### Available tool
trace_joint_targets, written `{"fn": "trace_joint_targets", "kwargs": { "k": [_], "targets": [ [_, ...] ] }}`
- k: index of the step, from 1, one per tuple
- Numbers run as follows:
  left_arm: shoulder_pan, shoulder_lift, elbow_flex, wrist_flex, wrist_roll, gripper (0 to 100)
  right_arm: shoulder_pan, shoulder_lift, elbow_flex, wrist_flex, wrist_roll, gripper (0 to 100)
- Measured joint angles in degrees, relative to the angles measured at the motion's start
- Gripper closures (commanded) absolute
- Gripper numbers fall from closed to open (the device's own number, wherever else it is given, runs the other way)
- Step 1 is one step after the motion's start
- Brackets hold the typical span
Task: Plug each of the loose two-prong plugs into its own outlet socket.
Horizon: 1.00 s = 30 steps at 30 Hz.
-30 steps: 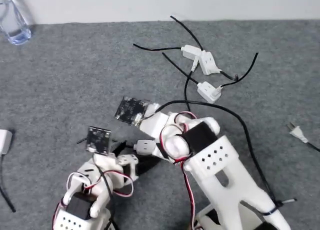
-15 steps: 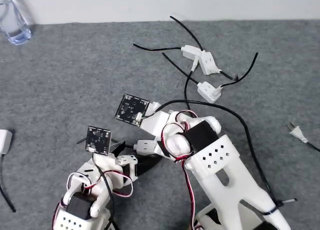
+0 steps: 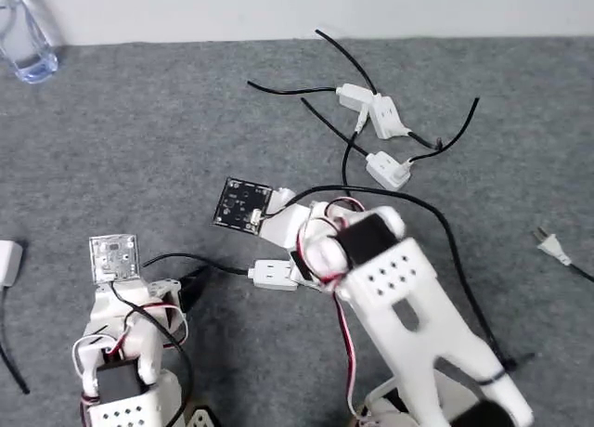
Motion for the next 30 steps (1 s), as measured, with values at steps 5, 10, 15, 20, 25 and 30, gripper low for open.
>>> {"fn": "trace_joint_targets", "kwargs": {
  "k": [5, 10, 15, 20, 25, 30],
  "targets": [
    [-0.4, 0.0, 0.0, 0.8, -1.3, 58, 0.0, 8.5, -6.0, 0.0, 0.1, 99.2],
    [-0.4, 0.0, 0.0, 0.8, -1.5, 58, 0.0, 18.5, -13.4, 2.5, 2.3, 99.1],
    [-0.4, 0.0, 0.0, 0.8, -2.2, 58, 0.0, 26.7, -17.4, 4.7, 3.7, 99.1],
    [-0.4, 0.0, 0.0, 0.8, -2.2, 58, 0.0, 29.0, -17.8, 5.6, 4.1, 99.1],
    [-0.4, 0.0, 0.0, 0.8, -2.2, 58, 0.0, 29.0, -17.8, 6.0, 4.7, 99.1],
    [-0.4, 0.0, 0.0, 0.8, -2.2, 58, -1.8, 29.0, -17.8, 6.2, 7.6, 99.1]
  ]
}}
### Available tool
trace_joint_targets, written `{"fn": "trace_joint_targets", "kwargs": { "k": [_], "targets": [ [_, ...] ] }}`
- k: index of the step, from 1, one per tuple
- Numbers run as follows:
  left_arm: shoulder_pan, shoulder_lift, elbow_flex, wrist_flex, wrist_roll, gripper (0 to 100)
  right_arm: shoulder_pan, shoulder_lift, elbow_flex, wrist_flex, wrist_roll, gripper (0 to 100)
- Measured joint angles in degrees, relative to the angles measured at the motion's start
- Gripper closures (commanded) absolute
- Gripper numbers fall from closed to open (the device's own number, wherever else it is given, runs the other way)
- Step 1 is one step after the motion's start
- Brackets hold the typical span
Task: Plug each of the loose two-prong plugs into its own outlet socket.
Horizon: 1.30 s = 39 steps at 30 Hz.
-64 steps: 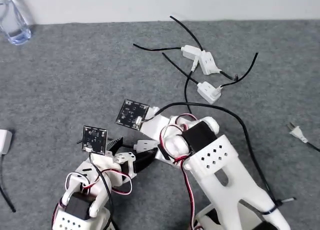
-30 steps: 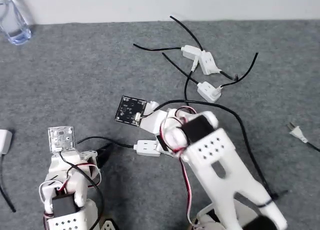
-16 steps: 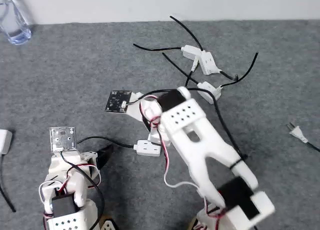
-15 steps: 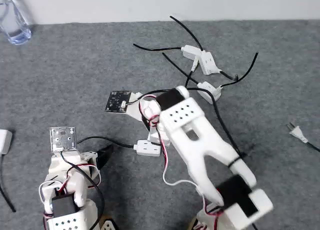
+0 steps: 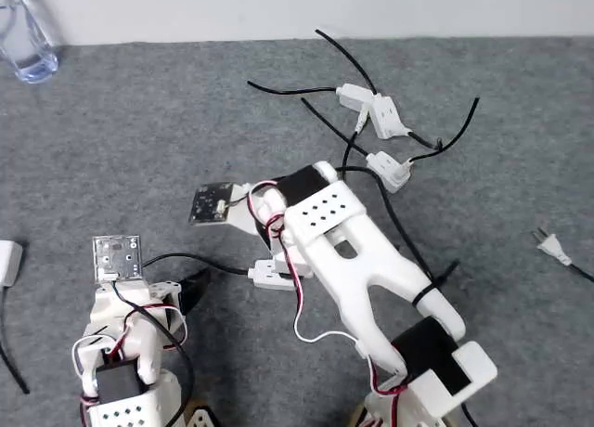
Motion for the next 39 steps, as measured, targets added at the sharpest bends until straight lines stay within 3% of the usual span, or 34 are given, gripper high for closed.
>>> {"fn": "trace_joint_targets", "kwargs": {
  "k": [6, 17, 39],
  "targets": [
    [0.0, 0.0, 0.0, 0.0, 0.0, 58, 0.0, 0.1, 0.0, 0.0, 4.7, 99.1],
    [0.0, 0.0, 0.0, 0.0, 0.0, 58, 0.0, 6.1, -0.4, -1.8, 5.4, 99.1],
    [0.0, 0.0, 0.0, 0.0, 0.0, 58, 0.1, 1.8, -0.4, -1.4, 6.9, 99.1]
  ]
}}
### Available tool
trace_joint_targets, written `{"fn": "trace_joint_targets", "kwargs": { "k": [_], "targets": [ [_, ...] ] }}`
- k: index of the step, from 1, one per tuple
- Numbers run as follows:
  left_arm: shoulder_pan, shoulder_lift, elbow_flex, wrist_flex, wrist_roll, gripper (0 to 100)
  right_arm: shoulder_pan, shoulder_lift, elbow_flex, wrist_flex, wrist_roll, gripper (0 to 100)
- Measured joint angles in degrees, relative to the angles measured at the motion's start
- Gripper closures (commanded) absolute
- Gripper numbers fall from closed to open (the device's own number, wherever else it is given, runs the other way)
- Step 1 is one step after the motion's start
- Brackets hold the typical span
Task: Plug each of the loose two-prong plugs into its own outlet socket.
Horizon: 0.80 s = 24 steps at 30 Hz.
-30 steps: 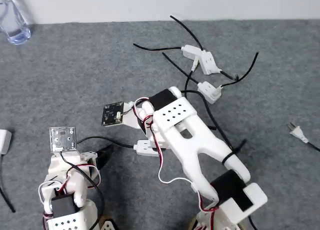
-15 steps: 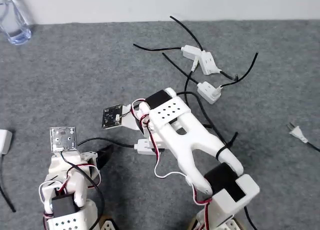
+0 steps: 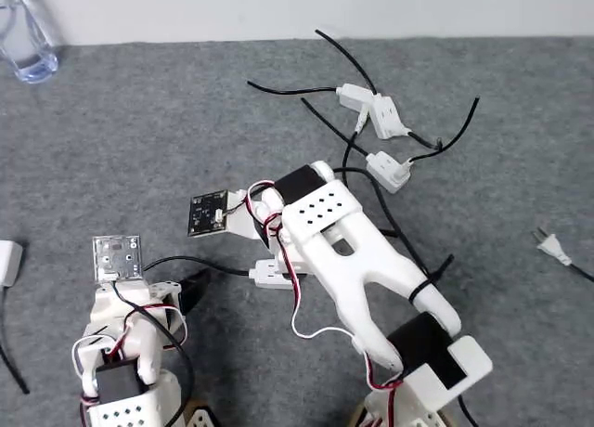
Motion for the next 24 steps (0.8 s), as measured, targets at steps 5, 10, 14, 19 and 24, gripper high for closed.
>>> {"fn": "trace_joint_targets", "kwargs": {
  "k": [5, 10, 14, 19, 24],
  "targets": [
    [0.0, 0.0, 0.0, 0.0, 0.0, 58, 0.0, 0.0, 0.0, 0.0, 0.8, 99.1],
    [0.0, 0.0, 0.0, 0.0, 0.0, 58, 0.3, 0.0, 0.0, -0.7, 1.8, 99.1],
    [0.0, 0.0, 0.0, 0.0, 0.0, 58, 0.5, 0.0, 0.0, -0.7, 1.9, 99.1],
    [0.0, 0.0, 0.0, 0.0, 0.0, 58, 0.6, 1.8, 0.0, -1.8, 2.0, 99.1],
    [0.0, 0.0, 0.0, 0.0, 0.0, 58, 0.6, 2.1, 0.0, -1.8, 2.0, 99.1]
  ]
}}
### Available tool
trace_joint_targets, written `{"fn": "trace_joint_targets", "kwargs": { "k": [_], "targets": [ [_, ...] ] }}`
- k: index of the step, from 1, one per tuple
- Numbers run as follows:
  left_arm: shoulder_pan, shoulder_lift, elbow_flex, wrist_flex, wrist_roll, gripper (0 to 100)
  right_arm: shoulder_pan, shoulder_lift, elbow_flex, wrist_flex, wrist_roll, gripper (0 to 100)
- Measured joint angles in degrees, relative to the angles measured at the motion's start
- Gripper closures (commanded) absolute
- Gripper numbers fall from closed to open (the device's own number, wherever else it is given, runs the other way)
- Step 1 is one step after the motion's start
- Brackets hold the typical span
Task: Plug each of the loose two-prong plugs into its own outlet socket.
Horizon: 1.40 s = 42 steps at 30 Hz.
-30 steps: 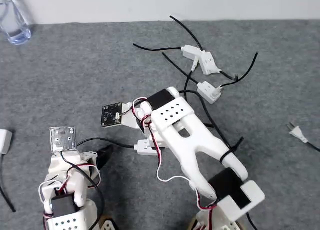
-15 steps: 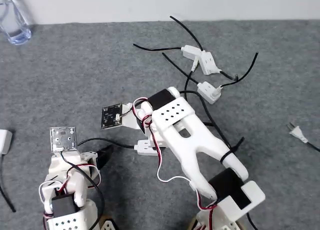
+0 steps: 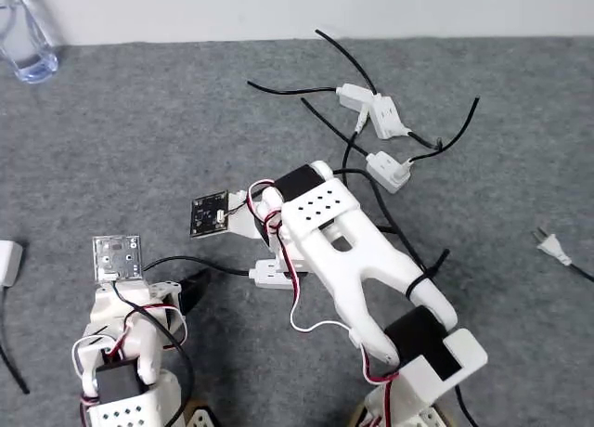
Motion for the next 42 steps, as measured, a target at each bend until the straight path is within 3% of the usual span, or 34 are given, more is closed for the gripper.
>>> {"fn": "trace_joint_targets", "kwargs": {
  "k": [42],
  "targets": [
    [0.0, 0.0, 0.0, 0.0, 0.0, 58, 1.4, 6.9, -0.1, -2.0, 1.1, 99.1]
  ]
}}
